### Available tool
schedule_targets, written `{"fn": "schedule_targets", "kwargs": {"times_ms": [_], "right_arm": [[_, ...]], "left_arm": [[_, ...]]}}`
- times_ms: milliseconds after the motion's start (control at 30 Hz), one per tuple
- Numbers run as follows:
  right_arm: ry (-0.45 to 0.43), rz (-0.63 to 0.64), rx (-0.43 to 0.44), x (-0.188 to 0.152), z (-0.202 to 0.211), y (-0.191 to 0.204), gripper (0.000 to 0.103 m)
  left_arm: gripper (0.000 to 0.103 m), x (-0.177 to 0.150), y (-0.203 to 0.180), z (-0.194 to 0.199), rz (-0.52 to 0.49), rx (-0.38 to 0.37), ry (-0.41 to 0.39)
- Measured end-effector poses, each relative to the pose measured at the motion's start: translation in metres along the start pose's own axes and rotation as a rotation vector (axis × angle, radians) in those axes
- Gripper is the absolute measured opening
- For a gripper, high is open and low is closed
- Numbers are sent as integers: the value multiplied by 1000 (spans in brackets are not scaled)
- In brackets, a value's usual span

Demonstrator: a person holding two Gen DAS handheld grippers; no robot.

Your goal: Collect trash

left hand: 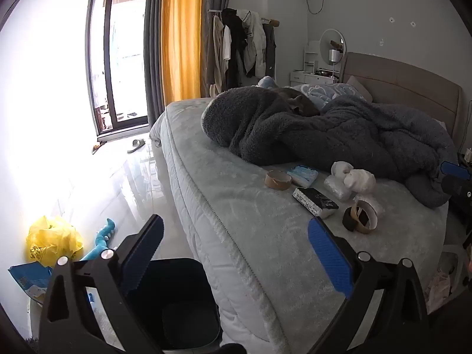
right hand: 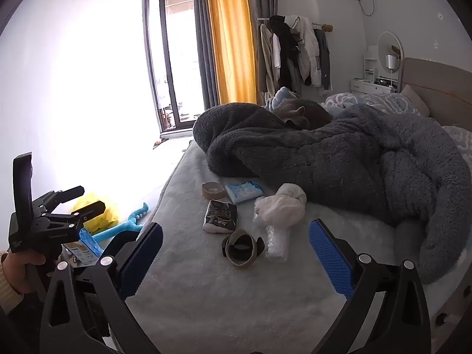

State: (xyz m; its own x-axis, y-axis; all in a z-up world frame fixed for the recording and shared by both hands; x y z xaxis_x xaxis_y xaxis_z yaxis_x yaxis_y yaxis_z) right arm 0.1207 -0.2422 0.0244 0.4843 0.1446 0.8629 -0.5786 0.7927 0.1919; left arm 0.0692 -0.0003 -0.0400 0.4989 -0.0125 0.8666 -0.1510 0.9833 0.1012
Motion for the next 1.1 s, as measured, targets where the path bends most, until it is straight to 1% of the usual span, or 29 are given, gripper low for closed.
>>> {"fn": "schedule_targets", "kwargs": {"times_ms": [100, 433, 667, 867, 1100], "right_arm": [[1, -2, 1, 0, -1, 0, 100], [5, -5, 2, 0, -2, -1, 100], [10, -3, 5, -2, -8, 6, 100], [19, -6, 3, -4, -12, 0, 100], [33, 2, 3, -7, -16, 3, 100]], "left_arm": [[100, 0, -1, 0, 8, -7, 10], [99, -1, 5, 1, 47, -37, 8], [99, 0, -2, -1, 33, -52, 13], [99, 1, -4, -1, 30, -54, 11], [99, 2, -4, 0, 32, -59, 14]]}}
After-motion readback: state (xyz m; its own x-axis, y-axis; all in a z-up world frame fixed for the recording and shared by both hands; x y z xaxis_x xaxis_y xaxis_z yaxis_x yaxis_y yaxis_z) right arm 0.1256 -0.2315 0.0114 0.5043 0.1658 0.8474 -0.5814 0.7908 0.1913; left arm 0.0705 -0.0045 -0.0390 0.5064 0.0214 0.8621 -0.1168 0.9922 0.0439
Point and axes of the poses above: each gripper's, at about its wrist camera, not at the fingertips, and z roughly against the way its jaws point, y to its left, x to its top, the point moved 8 cm from there along -z, roughly the way its jaws point, and after that the axes turned 10 degrees about x, right-handed, at the moved point
